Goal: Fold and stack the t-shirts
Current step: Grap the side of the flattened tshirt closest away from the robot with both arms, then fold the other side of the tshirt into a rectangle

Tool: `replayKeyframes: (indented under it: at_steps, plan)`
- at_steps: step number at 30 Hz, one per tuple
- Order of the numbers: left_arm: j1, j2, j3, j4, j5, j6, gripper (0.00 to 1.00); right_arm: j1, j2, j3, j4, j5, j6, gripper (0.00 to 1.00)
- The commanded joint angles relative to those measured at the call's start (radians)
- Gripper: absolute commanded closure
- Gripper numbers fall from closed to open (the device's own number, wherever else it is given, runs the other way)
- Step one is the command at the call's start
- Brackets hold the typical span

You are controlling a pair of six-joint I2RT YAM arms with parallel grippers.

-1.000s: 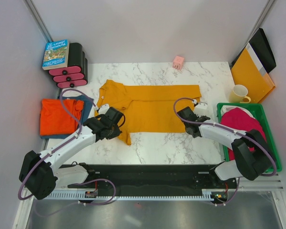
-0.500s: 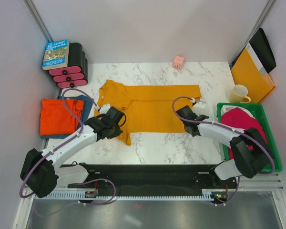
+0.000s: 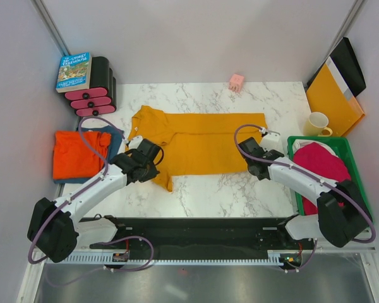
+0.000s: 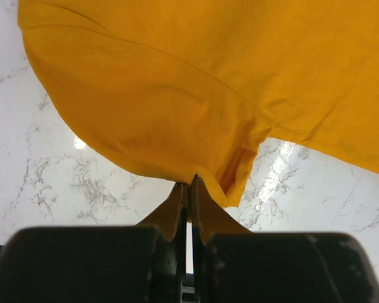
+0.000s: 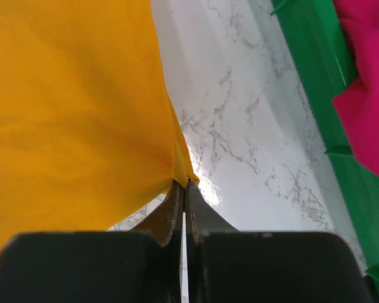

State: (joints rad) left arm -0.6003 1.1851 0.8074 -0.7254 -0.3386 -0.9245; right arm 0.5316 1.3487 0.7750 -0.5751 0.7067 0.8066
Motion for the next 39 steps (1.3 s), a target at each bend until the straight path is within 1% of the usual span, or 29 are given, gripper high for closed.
replayKeyframes:
  at_steps: [1,5,11,14,25,30,33,37,39]
  plan:
    - [0.051,0.001,0.059,0.023,-0.019,0.065,0.98,-0.013,-0.034,0.041,-0.088,0.059,0.034,1.0]
    - [0.117,-0.025,0.072,0.017,-0.017,0.11,0.98,-0.059,-0.075,0.006,-0.108,0.054,0.029,1.0]
    - [0.284,-0.058,0.085,0.012,0.004,0.176,0.98,-0.179,-0.19,-0.049,-0.115,0.004,0.019,1.0]
    - [0.315,-0.047,0.091,0.014,0.01,0.185,0.98,-0.2,-0.195,-0.045,-0.114,-0.016,0.002,1.0]
    - [0.321,-0.068,0.085,0.009,0.019,0.193,0.98,-0.206,-0.217,-0.075,-0.112,-0.058,-0.01,1.0]
    - [0.321,-0.074,0.082,0.033,0.049,0.214,0.98,-0.206,-0.25,-0.056,-0.045,-0.113,-0.096,1.0]
    - [0.321,-0.078,0.111,0.055,0.043,0.233,0.98,-0.206,-0.229,-0.002,-0.051,-0.084,-0.127,1.0]
    - [0.321,-0.062,0.159,0.066,0.012,0.263,0.98,-0.212,-0.209,0.036,-0.072,-0.015,-0.129,1.0]
    - [0.321,-0.048,0.186,0.067,-0.008,0.269,0.98,-0.222,-0.192,0.053,-0.072,-0.01,-0.13,1.0]
